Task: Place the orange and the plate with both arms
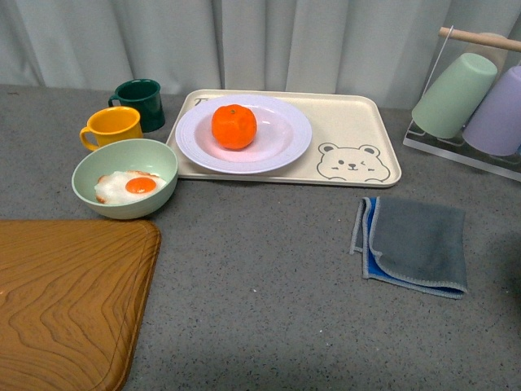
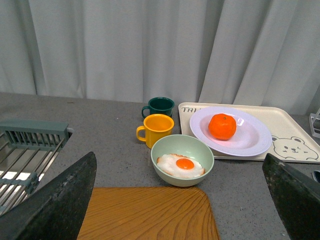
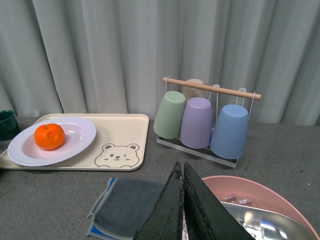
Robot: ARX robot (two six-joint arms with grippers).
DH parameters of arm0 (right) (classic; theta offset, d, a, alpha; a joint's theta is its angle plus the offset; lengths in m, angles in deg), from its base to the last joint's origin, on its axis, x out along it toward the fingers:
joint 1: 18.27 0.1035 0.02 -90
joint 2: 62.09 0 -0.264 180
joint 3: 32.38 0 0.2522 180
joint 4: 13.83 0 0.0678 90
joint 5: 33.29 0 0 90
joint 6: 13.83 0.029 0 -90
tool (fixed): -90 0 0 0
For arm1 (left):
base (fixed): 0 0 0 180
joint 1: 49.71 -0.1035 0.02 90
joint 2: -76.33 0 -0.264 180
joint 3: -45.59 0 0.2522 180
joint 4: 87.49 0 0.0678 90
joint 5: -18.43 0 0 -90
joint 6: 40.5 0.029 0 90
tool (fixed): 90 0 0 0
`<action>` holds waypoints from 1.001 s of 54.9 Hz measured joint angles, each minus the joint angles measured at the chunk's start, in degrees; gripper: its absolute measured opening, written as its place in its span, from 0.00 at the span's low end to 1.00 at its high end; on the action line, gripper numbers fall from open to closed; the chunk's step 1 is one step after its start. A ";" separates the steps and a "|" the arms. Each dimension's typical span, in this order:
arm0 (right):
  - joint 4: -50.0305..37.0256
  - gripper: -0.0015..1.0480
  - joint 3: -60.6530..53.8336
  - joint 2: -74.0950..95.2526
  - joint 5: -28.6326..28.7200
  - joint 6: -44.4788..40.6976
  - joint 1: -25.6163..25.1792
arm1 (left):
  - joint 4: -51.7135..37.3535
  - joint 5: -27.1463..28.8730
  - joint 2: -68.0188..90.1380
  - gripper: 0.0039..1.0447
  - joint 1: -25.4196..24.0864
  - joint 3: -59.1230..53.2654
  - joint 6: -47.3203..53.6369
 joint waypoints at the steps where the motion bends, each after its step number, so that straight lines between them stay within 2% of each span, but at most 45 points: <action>1: 0.00 0.01 0.00 0.00 0.00 0.00 0.00 | 0.00 0.00 0.00 0.94 0.02 0.00 0.00; 4: 0.00 0.01 0.00 0.00 0.00 -0.04 0.00 | 0.00 0.00 0.00 0.94 0.00 0.00 0.00; 6: 0.00 0.04 0.00 -0.04 0.02 -0.07 0.00 | 0.00 0.02 0.00 0.94 0.00 0.00 0.00; 10: 0.00 0.21 0.00 -0.04 0.00 -0.07 0.00 | 0.00 0.02 0.00 0.94 0.00 0.00 0.00; 17: 0.00 0.43 0.00 -0.04 0.00 -0.07 0.00 | 0.00 0.02 0.00 0.94 0.00 0.00 0.00; 19: 0.00 0.53 0.00 -0.04 0.00 -0.07 0.00 | 0.00 0.02 0.00 0.94 0.00 0.00 0.00; 31: 0.00 0.93 0.00 -0.04 0.00 0.02 0.00 | 0.00 0.02 0.00 0.94 0.00 0.00 0.00; 36: 0.00 0.90 0.00 -0.04 0.00 -0.02 0.00 | 0.00 0.00 0.00 0.94 0.00 0.00 0.00; 55: 0.00 0.91 0.00 -0.04 0.00 -0.02 0.00 | 0.00 0.02 0.00 0.94 0.00 0.00 0.00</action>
